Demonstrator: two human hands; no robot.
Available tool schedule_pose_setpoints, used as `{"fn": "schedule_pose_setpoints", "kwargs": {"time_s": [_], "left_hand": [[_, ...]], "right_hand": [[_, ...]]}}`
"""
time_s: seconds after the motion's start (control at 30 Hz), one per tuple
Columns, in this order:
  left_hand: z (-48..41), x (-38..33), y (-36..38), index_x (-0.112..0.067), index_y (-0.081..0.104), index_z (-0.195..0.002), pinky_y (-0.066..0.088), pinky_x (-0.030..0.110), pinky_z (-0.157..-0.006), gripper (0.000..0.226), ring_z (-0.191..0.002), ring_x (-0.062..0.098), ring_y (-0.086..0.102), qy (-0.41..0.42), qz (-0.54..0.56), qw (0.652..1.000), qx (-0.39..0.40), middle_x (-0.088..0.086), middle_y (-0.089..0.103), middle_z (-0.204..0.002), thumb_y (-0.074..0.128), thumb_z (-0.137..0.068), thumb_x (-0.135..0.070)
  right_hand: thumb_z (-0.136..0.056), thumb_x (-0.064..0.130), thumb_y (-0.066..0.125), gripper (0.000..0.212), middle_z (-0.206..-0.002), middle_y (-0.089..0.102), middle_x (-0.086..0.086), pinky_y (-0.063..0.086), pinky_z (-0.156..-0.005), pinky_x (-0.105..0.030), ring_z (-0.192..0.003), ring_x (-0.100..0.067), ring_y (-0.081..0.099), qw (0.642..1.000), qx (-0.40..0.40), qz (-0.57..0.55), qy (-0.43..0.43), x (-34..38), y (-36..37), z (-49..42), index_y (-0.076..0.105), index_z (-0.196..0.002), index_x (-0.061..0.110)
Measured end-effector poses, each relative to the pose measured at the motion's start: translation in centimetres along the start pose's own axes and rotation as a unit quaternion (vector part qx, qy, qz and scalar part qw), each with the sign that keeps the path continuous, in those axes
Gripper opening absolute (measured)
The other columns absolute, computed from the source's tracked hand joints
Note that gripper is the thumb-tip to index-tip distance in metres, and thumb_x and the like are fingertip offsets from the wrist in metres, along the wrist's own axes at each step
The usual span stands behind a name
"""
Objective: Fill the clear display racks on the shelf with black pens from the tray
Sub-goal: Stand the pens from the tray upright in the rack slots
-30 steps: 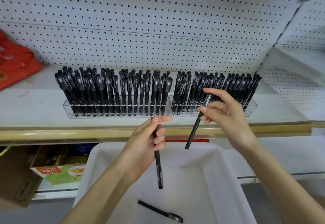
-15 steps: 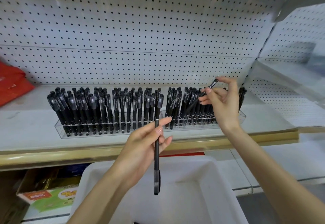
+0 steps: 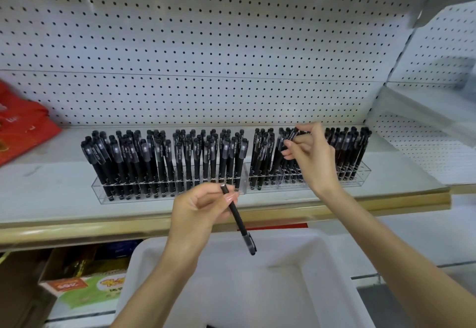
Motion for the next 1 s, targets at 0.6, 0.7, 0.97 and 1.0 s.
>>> {"fn": "schedule_pose_setpoints", "kwargs": {"time_s": [0.6,0.7,0.97,1.0], "left_hand": [[0.0,0.8,-4.0,0.017,0.052,-0.105,0.055,0.025,-0.086,0.024,-0.105,0.022,0.068,-0.012,0.208,0.977,-0.053,0.024,0.070,-0.101,0.056,-0.086,0.003],[0.1,1.1,-3.1,0.009,0.055,-0.103,0.055,0.024,-0.085,0.023,-0.105,0.022,0.068,-0.006,0.236,0.971,-0.049,0.022,0.071,-0.100,0.057,-0.082,0.000],[0.2,3.4,0.4,0.007,0.063,-0.087,0.056,0.022,-0.076,0.012,-0.093,0.026,0.071,-0.028,0.183,0.982,-0.024,0.018,0.072,-0.088,0.063,-0.076,0.005],[0.3,3.6,0.5,0.005,0.064,-0.085,0.056,0.021,-0.073,0.009,-0.088,0.026,0.072,-0.031,0.160,0.986,-0.022,0.019,0.072,-0.085,0.064,-0.076,0.007]], "right_hand": [[-0.088,0.016,0.067,0.027,-0.090,0.058,0.006,0.049,-0.070,-0.010,-0.066,0.000,0.058,0.991,0.000,0.133,-0.032,1.1,-0.9,0.1,0.067,-0.114,0.022],[-0.090,0.017,0.062,0.018,-0.087,0.067,0.001,0.053,-0.059,-0.019,-0.061,-0.006,0.061,0.995,0.031,-0.027,0.091,1.4,-1.0,3.3,0.071,-0.106,0.019],[-0.074,0.021,0.065,0.023,-0.070,0.068,-0.005,0.052,-0.060,-0.014,-0.061,-0.008,0.064,0.880,0.074,-0.339,0.325,0.8,2.1,8.2,0.068,-0.087,0.001],[-0.075,0.017,0.066,0.019,-0.072,0.068,-0.004,0.052,-0.061,-0.014,-0.061,-0.008,0.064,0.871,0.056,-0.361,0.329,0.6,2.0,8.0,0.067,-0.086,0.001]]}}
Point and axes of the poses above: each hand's wrist, its own z-axis away from the middle knuckle, its own y-axis out of the palm, x = y × z, the point moved 6 cm from there along -z, towards the middle knuckle
